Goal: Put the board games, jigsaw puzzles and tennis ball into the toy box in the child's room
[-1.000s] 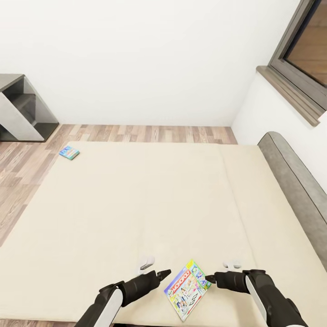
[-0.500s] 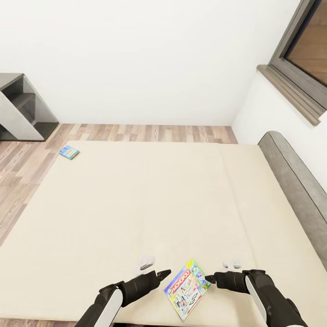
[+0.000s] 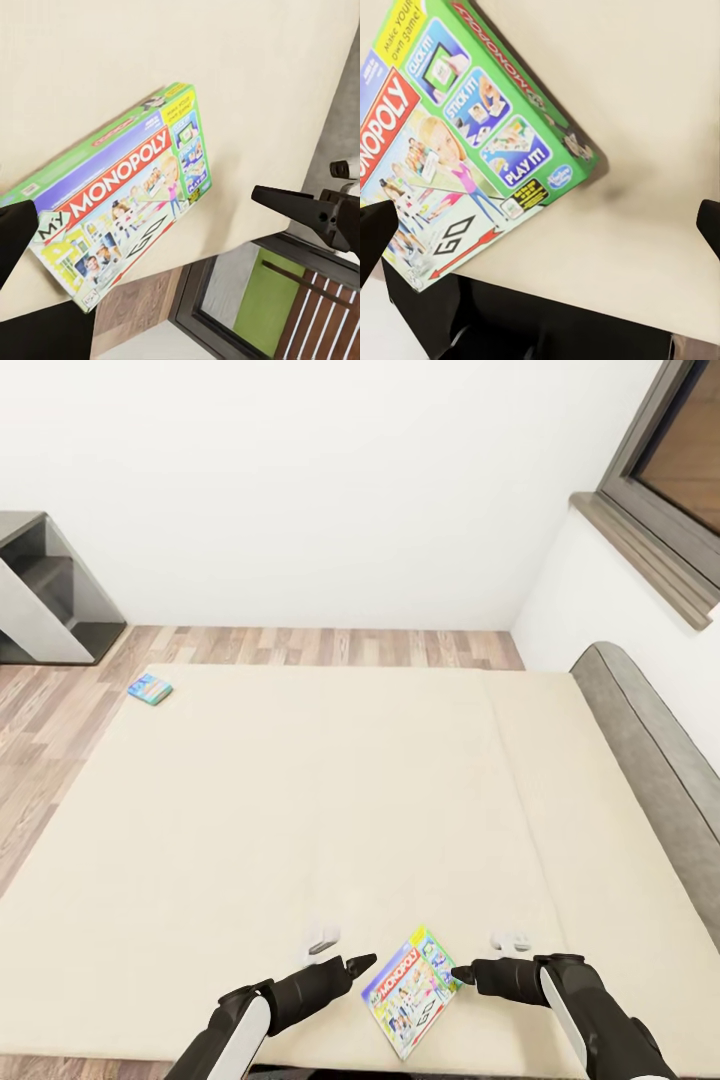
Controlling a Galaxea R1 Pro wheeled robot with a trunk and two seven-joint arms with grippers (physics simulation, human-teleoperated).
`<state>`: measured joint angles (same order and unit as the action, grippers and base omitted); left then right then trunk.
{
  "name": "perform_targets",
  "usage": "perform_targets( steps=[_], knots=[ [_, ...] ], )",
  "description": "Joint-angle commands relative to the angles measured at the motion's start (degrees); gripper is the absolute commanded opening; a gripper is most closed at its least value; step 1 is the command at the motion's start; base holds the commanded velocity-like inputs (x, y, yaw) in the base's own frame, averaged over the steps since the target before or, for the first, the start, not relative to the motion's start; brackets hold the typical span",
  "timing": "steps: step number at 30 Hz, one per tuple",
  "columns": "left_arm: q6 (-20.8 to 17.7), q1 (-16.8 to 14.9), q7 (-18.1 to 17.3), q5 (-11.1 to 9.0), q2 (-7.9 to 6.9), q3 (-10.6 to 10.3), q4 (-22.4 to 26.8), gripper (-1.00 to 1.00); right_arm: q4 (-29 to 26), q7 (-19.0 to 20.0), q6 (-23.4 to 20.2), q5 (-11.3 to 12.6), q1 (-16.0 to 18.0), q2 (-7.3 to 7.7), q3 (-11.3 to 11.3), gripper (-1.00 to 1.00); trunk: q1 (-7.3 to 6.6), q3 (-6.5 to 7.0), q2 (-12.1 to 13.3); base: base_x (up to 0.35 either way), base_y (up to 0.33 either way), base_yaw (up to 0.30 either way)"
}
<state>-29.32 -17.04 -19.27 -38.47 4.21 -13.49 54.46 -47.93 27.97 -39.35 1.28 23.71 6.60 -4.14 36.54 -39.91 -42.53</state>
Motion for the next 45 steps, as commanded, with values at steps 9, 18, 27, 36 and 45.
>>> perform_targets(
  steps=[9, 18, 27, 36, 45],
  knots=[
    [-0.4, 0.0, 0.0, -0.3, 0.01, 0.0, 0.0, 1.0, 0.0, 0.1, -0.2, 0.1, 0.1, -0.01, -0.1, 1.0, 0.01, -0.85, 0.0, 0.0, 0.0, 0.0],
    [-0.4, 0.0, 0.0, -0.3, 0.01, 0.0, 0.0, 1.0, 0.0, 0.2, -0.2, 0.0, 0.1, -0.01, -0.1, 1.0, 0.01, -1.68, 0.0, 0.0, 0.0, 0.0],
    [-0.3, 0.0, 0.1, -0.3, 0.05, 0.0, 0.0, 1.0, 0.0, 0.2, 0.2, 0.1, 0.2, -0.01, -0.2, 1.0, 0.01, -2.41, 0.0, 0.0, 0.0, 0.0],
    [-0.3, 0.0, 0.1, -0.3, 0.05, 0.0, 0.0, 1.0, 0.0, 0.2, 3.3, 0.3, 0.2, -0.01, -0.3, 1.0, 0.01, -2.69, 0.0, 0.0, 0.0, 0.0],
    [-0.3, 0.0, 0.0, -0.3, 0.06, 0.0, 0.1, 1.0, 0.0, 0.2, 6.1, 0.4, 0.3, -0.04, -0.4, 1.0, 0.01, -2.78, 0.0, 0.0, 0.0, 0.0]
  ],
)
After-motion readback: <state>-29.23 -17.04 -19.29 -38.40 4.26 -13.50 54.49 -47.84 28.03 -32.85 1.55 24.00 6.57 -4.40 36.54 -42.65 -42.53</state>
